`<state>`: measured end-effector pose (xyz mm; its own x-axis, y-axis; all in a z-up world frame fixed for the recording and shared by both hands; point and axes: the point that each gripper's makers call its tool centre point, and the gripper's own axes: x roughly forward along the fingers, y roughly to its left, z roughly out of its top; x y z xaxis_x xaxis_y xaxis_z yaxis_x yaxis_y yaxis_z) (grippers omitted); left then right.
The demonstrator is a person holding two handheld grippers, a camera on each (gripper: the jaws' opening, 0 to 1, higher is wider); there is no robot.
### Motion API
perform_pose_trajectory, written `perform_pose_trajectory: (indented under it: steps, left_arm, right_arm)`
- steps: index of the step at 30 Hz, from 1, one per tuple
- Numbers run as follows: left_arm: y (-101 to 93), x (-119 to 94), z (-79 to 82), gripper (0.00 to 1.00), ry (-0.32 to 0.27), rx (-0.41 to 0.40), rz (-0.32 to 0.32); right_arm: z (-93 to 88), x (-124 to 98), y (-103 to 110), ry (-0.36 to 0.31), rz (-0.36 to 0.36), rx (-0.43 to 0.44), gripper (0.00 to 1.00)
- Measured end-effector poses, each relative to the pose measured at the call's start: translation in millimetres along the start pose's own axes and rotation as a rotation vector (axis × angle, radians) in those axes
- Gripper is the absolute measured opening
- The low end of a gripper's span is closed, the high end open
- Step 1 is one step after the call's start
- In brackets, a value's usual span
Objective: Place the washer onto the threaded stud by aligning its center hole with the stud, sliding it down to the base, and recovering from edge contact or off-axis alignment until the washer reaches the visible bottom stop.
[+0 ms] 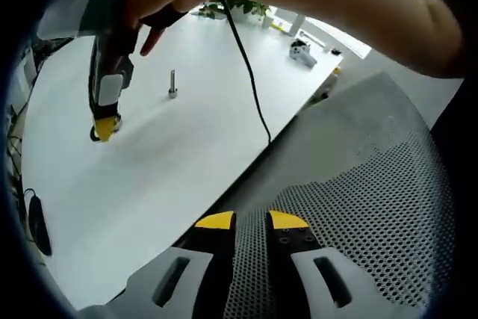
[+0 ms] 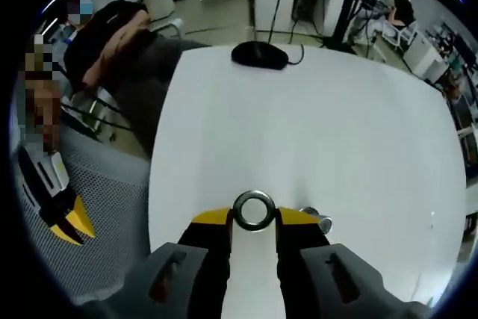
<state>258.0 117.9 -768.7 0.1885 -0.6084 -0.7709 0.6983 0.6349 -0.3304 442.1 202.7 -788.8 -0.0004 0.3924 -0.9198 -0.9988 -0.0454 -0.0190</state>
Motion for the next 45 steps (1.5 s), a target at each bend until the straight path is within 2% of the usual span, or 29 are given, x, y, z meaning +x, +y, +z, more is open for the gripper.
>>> perform_pose_trajectory:
  steps: [14, 30, 33, 37, 42, 45]
  left_arm:
    - [-0.4, 0, -0.6, 0.14, 0.003, 0.001, -0.002]
    - [-0.7, 0, -1.0, 0.14, 0.007, 0.0, -0.005]
    - [2.8, 0, -1.7, 0.15, 0.012, 0.009, 0.017]
    - [-3.2, 1, 6.6, 0.16, -0.045, 0.035, -0.01]
    - [0.5, 0, 16.8, 0.18, -0.098, 0.096, 0.021]
    - [-4.4, 3, 11.5, 0.15, -0.071, 0.063, -0.016]
  right_arm:
    - [13.3, -30, -33, 0.002, -0.061, -0.041, 0.23]
    - [15.1, -43, -63, 0.037, -0.1, -0.05, 0.23]
    - [13.8, -43, -66, 0.044, -0.096, -0.052, 0.23]
    - [13.0, -42, -65, 0.049, -0.087, -0.059, 0.23]
    - [13.5, -40, -63, 0.046, -0.079, -0.067, 0.23]
    - [13.5, -40, -61, 0.046, -0.075, -0.069, 0.23]
